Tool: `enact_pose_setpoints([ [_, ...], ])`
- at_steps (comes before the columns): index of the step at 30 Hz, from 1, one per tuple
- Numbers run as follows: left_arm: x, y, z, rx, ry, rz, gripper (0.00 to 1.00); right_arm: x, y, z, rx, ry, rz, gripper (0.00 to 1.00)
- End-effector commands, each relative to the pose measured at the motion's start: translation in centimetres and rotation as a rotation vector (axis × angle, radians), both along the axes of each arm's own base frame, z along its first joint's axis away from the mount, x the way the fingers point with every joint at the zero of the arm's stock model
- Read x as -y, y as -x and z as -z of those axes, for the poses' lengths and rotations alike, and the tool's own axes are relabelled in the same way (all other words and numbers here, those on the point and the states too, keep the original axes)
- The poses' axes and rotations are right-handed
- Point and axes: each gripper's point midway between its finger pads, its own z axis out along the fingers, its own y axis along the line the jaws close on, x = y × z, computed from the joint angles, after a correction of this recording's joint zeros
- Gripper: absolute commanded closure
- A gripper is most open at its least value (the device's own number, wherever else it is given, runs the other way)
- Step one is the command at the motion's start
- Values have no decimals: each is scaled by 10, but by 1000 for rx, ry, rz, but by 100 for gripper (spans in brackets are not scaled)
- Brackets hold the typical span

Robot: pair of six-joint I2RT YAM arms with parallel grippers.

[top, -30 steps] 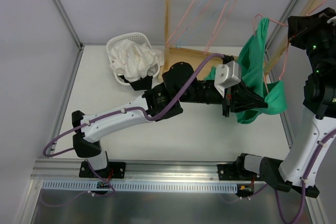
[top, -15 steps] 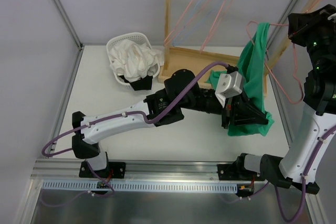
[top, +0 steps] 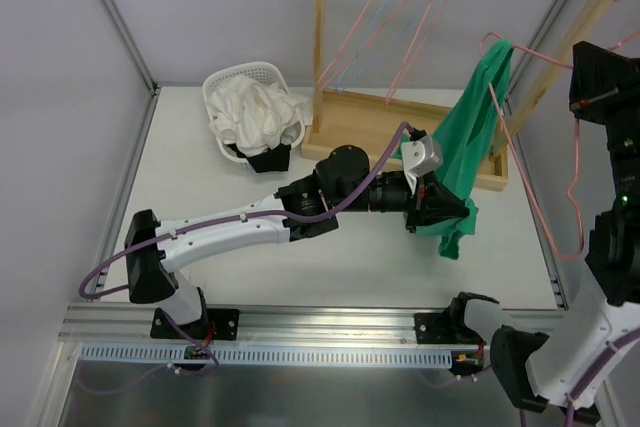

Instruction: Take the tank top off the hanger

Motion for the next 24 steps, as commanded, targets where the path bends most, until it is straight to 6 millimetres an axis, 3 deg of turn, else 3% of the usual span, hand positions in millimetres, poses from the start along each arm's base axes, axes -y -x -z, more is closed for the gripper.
enact_pose_setpoints([
  [1,-28,-12,-54,20,161,-103,99,-10,60,-51,232,-3,-8,100],
  [5,-36,-32,-47,6,155,-214,94,-21,95,-63,297,-34,-46,100],
  [6,-39,-36,-48,4,160,-233,84,-22,100,-63,301,-43,-54,100],
  [7,-40,-41,-46,3,159,-261,68,-26,110,-64,316,-51,-68,100],
  [10,-41,-52,-45,-3,161,-313,48,-30,119,-61,324,-62,-86,100],
  [11,-41,-57,-43,-8,161,-334,25,-31,123,-60,329,-63,-90,100],
  [12,-40,-60,-42,-11,162,-348,15,-34,134,-63,358,-60,-99,100],
  [14,-39,-65,-40,-22,166,-372,1,-35,137,-60,363,-64,-104,100],
  [24,-31,-96,-36,-43,196,-513,1,-45,159,-71,410,-86,-154,100],
])
